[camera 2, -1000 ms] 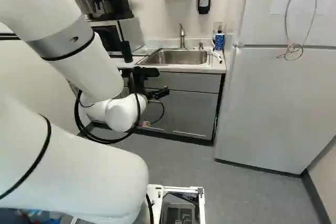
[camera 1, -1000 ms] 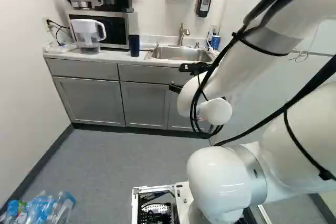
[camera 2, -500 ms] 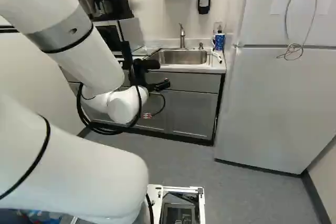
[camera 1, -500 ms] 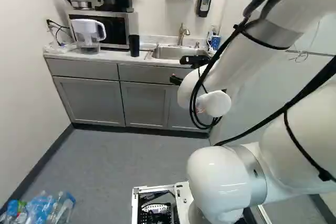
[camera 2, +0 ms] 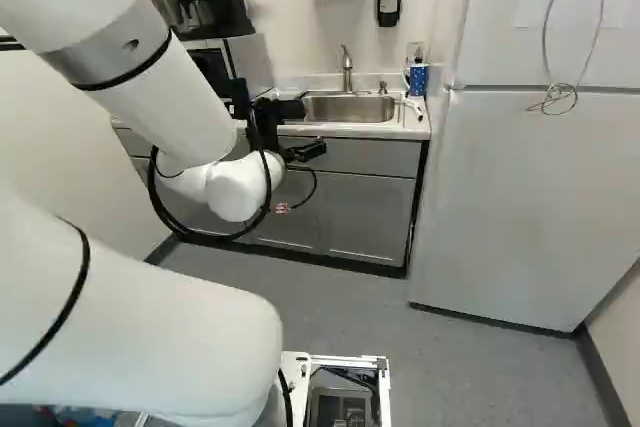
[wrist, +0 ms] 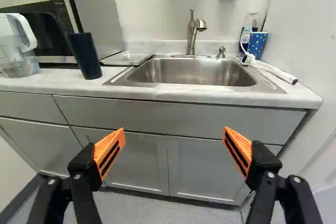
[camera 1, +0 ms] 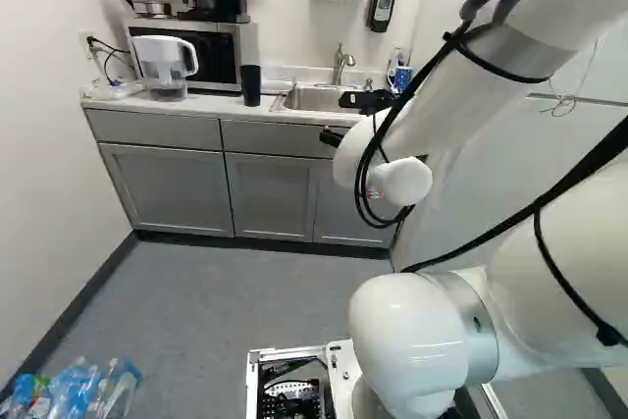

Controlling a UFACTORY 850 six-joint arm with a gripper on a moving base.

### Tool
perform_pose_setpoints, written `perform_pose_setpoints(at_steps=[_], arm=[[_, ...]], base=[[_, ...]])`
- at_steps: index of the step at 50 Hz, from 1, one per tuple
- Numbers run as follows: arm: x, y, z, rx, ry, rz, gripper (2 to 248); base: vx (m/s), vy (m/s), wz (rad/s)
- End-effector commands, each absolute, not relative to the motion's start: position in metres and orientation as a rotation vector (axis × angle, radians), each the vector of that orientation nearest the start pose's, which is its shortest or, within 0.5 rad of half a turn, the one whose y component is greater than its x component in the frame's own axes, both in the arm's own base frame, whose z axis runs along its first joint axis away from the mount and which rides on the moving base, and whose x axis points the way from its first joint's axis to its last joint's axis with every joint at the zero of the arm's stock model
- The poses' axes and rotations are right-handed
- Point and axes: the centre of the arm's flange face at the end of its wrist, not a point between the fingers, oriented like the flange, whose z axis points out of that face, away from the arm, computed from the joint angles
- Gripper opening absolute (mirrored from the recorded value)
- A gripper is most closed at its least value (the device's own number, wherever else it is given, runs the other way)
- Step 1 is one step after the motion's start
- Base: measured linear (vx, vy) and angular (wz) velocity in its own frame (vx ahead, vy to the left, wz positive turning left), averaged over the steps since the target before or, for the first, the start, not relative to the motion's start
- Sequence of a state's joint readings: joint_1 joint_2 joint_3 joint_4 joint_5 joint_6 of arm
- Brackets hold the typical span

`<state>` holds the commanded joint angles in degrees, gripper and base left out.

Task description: Rinse the cup and place it in the tray

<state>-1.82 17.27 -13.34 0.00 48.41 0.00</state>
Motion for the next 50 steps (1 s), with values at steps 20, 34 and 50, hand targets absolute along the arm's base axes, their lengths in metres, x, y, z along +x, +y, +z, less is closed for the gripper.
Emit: perform_pose_setpoints(at_steps=[20,34,50], arm=[[0.328,-0.014,0.447,-2.426,0.050,-2.038,247],[0.335,-0.016,0.460,-2.411,0.058,-2.061,247],[0.343,-0.019,0.475,-2.390,0.067,-2.094,247]], base=[[0.000,0.000,0.000],[0.000,0.000,0.000],[0.000,0.000,0.000]])
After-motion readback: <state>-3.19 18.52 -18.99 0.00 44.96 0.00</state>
